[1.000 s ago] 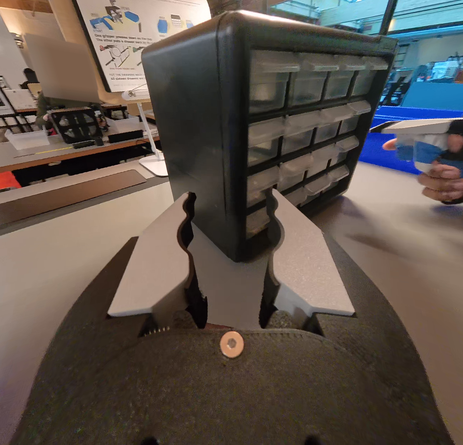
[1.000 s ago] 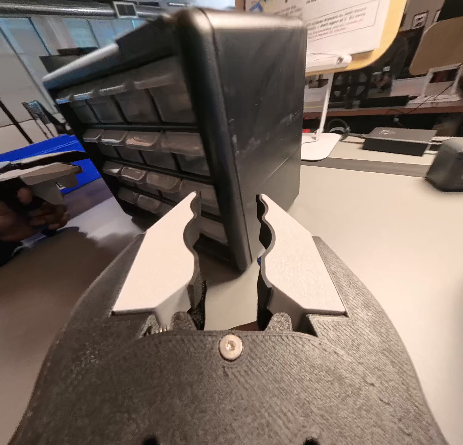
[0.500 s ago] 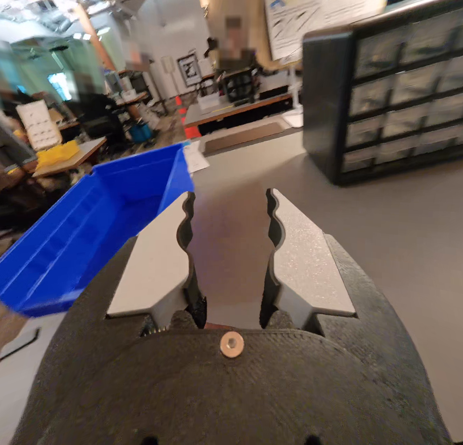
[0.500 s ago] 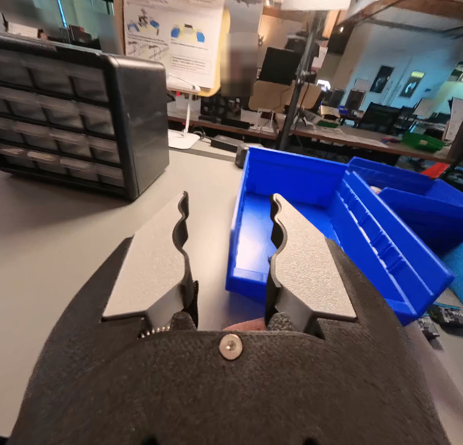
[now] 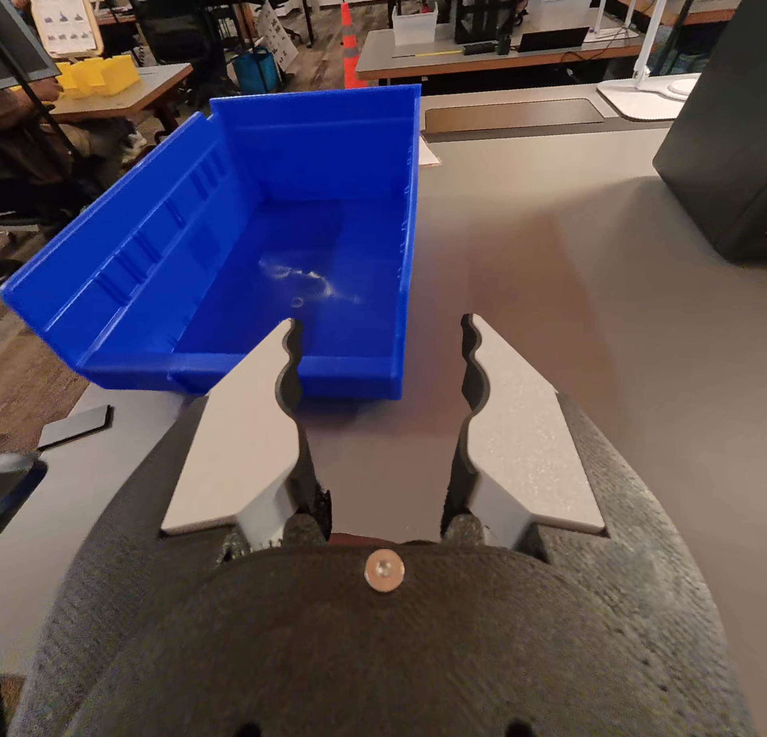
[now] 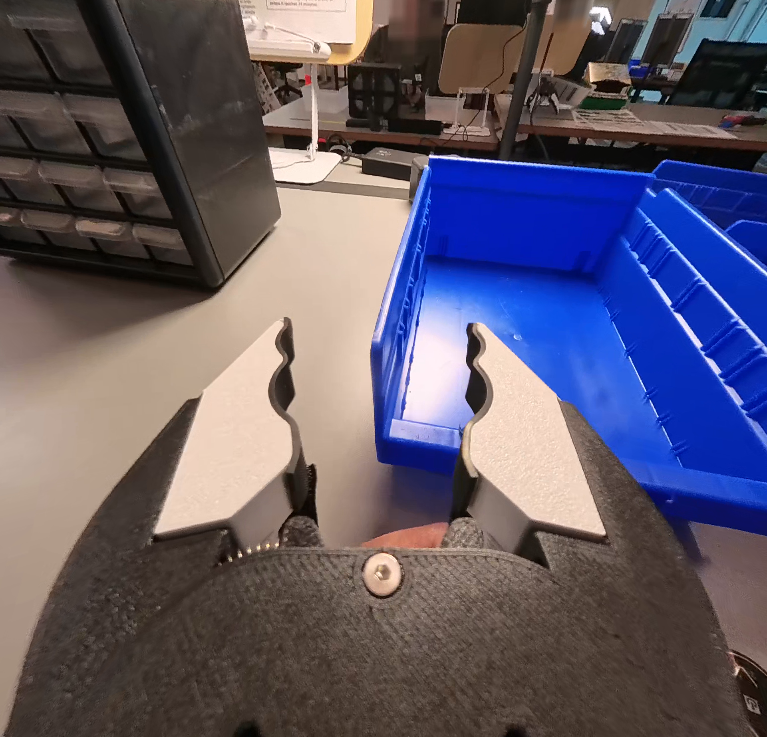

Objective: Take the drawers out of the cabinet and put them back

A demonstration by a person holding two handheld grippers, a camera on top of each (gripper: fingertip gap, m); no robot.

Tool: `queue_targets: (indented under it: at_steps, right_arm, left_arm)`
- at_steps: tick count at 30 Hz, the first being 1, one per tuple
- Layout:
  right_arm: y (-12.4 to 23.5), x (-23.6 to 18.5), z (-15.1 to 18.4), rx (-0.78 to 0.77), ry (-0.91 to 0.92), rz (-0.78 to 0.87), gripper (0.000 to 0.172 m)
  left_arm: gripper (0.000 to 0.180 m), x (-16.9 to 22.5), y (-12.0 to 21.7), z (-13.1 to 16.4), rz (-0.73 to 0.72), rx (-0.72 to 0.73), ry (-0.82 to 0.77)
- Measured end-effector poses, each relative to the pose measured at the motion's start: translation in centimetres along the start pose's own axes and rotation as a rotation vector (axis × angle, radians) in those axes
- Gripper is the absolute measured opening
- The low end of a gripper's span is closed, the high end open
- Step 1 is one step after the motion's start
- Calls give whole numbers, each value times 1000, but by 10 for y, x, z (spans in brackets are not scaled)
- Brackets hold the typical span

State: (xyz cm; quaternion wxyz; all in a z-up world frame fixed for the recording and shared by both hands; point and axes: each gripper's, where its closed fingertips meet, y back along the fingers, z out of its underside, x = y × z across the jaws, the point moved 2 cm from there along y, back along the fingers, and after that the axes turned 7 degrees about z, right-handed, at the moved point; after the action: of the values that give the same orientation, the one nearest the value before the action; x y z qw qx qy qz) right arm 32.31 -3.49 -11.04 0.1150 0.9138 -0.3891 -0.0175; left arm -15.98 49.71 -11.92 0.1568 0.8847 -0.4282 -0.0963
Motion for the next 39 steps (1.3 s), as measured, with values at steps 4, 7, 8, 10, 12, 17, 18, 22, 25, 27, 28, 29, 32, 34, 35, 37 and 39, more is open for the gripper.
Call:
queue_targets:
  at_steps: [4,7,8,10,12,17,18,22,25,27,28,29,32,34,35,37,39]
  right_arm:
    - [-6,1,5,-36,30,22,78]
    - [-11,-1,9,-63,30,22,67]
    - [-14,-1,12,-86,29,29,64]
    - [-19,1,19,-133,31,58,58]
    - [-23,-2,22,-145,28,61,48]
    - [-28,3,25,-140,27,150,10]
    - [-27,3,25,-139,29,155,9]
    - [-13,2,28,-135,58,136,6]
    - [11,-3,33,-148,43,80,6]
    - [33,-7,36,-159,38,46,7]
    - [42,-9,35,-145,36,35,14]
    - [49,-9,32,-125,37,39,27]
    - [54,-9,29,-98,55,42,48]
    - [46,-10,35,-121,74,36,49]
    - [41,-9,38,-129,79,42,48]
    - [36,-6,38,-108,103,72,20]
    - [38,-12,38,-93,92,40,7]
  left_arm:
    - [75,2,-17,-3,17,-8,-47]
    - [64,1,-31,-5,23,-17,-62]
    - [59,0,-36,-5,23,-24,-62]
    - [50,-1,-43,-2,17,-41,-63]
    - [32,-1,-48,0,14,-44,-74]
    - [4,4,-49,1,8,-14,-83]
    - [4,5,-48,2,4,-8,-92]
    - [3,19,-34,6,54,5,-123]
    - [4,37,-8,14,124,1,-174]
    - [5,50,11,21,187,-3,-211]
    - [7,56,19,24,221,-1,-226]
    - [10,63,25,25,254,10,-231]
    - [30,71,29,25,283,44,-216]
    - [24,67,26,25,242,44,-222]
    - [13,68,25,23,237,48,-225]
    - [4,73,26,21,250,55,-226]
    - [4,74,28,21,229,51,-226]
